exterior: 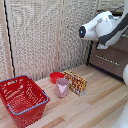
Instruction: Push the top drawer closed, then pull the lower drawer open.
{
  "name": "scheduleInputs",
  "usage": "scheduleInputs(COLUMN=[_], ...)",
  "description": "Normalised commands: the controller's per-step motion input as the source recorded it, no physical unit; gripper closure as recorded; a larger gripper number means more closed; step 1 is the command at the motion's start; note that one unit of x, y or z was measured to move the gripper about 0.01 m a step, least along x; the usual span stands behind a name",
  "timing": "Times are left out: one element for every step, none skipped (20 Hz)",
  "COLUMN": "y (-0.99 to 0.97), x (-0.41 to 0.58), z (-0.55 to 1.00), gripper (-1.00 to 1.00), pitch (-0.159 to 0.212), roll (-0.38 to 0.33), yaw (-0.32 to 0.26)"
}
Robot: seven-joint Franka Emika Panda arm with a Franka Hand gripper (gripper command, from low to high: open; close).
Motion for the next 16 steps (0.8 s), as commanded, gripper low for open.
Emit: scheduleInputs(y=[-0.66,-0.61,-0.56,-0.5,-0.46,-0.42,-0.39,-0.35,-0.3,-0.22,-0.09,0.0,0.06,0.23,0.4,0.49], x=[0.0,0.0,0.0,0.0,0.0,0.0,0.0,0.0,0.0,0.0,0.0,0.0,0.0,0.0,0.0,0.0], z=[0.07,0.05,0.05,0.03,0.03,0.05,0.06,0.06,0.05,0.03,0.05,0.03,0.0,0.0,0.0,0.0], gripper=[1.0,1.0,1.0,1.0,-1.0,-1.0,-1.0,-1.0,-1.0,-1.0,-1.0,-1.0,-1.0,-1.0,-1.0,-1.0], pitch=[0.0,0.0,0.0,0.0,0.0,0.0,0.0,0.0,0.0,-0.001,-0.003,-0.003,0.0,0.0,0.0,0.0], roll=[-0.046,-0.055,-0.061,-0.061,-0.07,-0.072,-0.086,-0.087,-0.08,-0.07,-0.056,-0.044,-0.026,-0.011,-0.015,-0.02], yaw=[0.034,0.035,0.039,0.033,0.025,0.016,0.011,0.015,0.019,0.02,0.033,0.035,0.041,0.047,0.047,0.044])
